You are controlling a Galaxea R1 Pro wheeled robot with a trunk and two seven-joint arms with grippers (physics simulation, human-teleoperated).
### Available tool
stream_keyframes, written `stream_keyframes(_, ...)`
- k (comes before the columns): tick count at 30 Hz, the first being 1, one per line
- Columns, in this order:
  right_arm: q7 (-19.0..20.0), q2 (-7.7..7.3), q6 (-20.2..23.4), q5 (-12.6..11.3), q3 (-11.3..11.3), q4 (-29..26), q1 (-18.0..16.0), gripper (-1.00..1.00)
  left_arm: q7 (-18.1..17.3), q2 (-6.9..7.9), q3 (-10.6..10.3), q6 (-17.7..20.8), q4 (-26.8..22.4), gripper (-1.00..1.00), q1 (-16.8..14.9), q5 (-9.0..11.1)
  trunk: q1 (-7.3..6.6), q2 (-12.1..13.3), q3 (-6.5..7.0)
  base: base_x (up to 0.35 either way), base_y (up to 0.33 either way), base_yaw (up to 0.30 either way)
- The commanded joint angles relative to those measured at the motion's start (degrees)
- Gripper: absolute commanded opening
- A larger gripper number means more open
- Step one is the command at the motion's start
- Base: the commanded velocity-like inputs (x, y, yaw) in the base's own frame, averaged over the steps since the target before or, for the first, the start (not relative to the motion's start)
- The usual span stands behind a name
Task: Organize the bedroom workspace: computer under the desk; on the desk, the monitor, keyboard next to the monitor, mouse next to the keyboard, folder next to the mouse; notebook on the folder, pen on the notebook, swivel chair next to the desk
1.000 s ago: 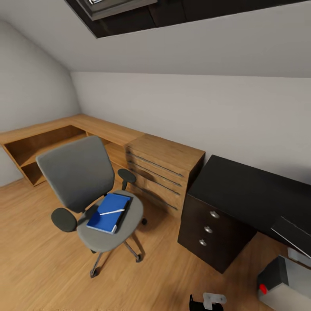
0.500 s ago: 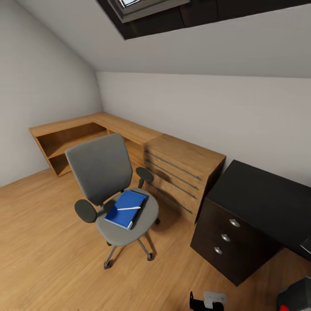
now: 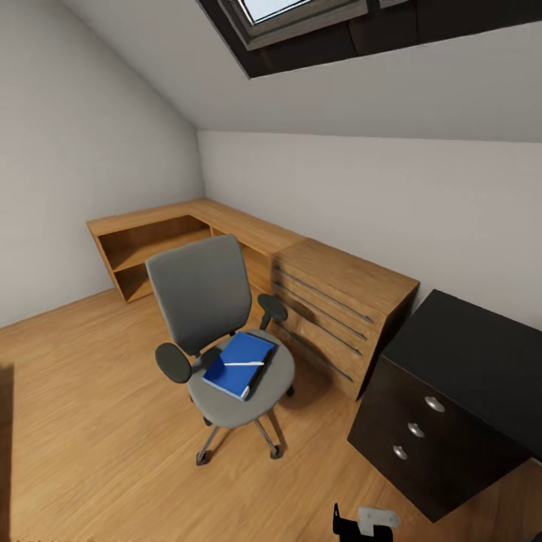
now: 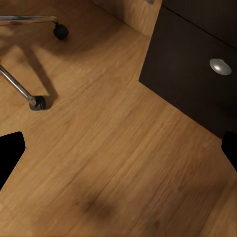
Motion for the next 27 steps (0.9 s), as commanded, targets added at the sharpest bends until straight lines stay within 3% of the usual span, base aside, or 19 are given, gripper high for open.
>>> stream_keyframes(1,-0.2,0.00,-0.2,-0.4,0.5,0.0,0.0,1.00,-0.5,-0.04,0.1,0.0,-0.1,1.00,0.0,0.6,0.00,0.0,0.04,0.000,0.000,0.098)
stream_keyframes(6,-0.2,-0.16,-0.4,-0.8,0.5,0.0,0.0,1.00,-0.5,-0.08,0.1,0.1,-0.1,1.00,0.0,0.6,0.00,0.0,0.43,0.000,0.000,0.019)
stream_keyframes(13,-0.2,-0.30,-0.5,-4.1,0.5,-0.1,0.0,1.00,-0.5,-0.04,0.1,0.0,-0.1,1.00,0.0,0.5,0.00,0.0,0.58,0.055,0.000,-0.012)
stream_keyframes(19,-0.2,-0.35,-0.5,-4.7,0.5,-0.1,0.0,1.00,-0.5,0.02,0.1,0.0,-0.1,1.00,0.0,0.6,0.00,0.0,0.59,0.271,0.000,-0.001)
stream_keyframes(27,-0.2,-0.26,-0.6,-4.8,0.6,-0.1,0.0,1.00,-0.5,0.10,0.2,0.0,0.0,1.00,0.0,0.7,0.00,0.0,0.59,0.055,0.000,0.110)
